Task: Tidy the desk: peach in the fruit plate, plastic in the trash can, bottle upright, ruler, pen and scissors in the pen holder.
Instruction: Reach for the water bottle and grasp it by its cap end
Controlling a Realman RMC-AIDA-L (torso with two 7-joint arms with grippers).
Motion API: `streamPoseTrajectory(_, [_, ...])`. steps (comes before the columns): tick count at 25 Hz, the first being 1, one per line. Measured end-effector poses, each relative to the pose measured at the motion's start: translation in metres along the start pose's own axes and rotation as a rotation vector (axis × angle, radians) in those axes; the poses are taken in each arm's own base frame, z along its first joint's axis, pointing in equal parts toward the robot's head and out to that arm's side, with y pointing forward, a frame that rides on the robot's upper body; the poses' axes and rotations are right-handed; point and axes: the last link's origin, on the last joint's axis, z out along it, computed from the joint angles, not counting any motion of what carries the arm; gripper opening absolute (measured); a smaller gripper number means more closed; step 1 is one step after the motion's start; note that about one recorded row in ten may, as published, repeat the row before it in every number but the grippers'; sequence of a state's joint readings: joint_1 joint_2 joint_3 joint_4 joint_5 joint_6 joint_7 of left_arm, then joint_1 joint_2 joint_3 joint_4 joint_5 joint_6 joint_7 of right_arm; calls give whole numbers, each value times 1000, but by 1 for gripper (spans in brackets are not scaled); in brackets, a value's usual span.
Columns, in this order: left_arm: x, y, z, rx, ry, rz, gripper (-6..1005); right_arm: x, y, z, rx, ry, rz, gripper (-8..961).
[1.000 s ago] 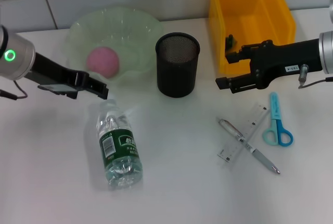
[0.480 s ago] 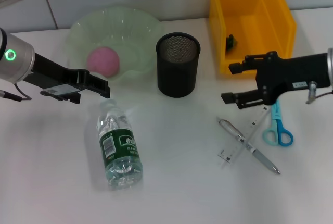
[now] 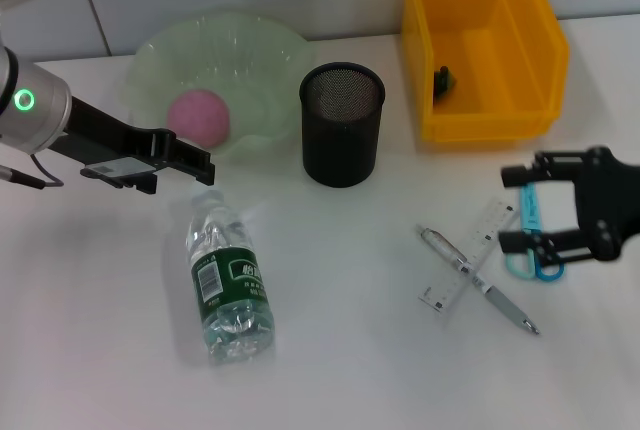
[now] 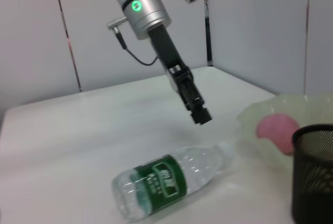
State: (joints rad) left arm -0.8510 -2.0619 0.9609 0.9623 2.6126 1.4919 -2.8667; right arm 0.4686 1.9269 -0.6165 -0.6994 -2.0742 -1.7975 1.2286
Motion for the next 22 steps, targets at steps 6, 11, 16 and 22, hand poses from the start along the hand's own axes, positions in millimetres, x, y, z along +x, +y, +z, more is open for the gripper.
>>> streamPoseTrajectory(6, [3,2,4,-1,2,-13,731,13,13,-12,-4,-14,20,802])
streamPoseTrajectory(11, [7,6,13,8,-2,-8,730,19,19,-14,1,-22,1,802])
streamPoseTrajectory(16, [7,-1,22,35,-3,-33,728,21,21,-13,3,-26,-12,802])
streamPoseTrajectory(22, [5,-3,30,32,-8,-55,726,23,23,-14,7,-30,-17,803])
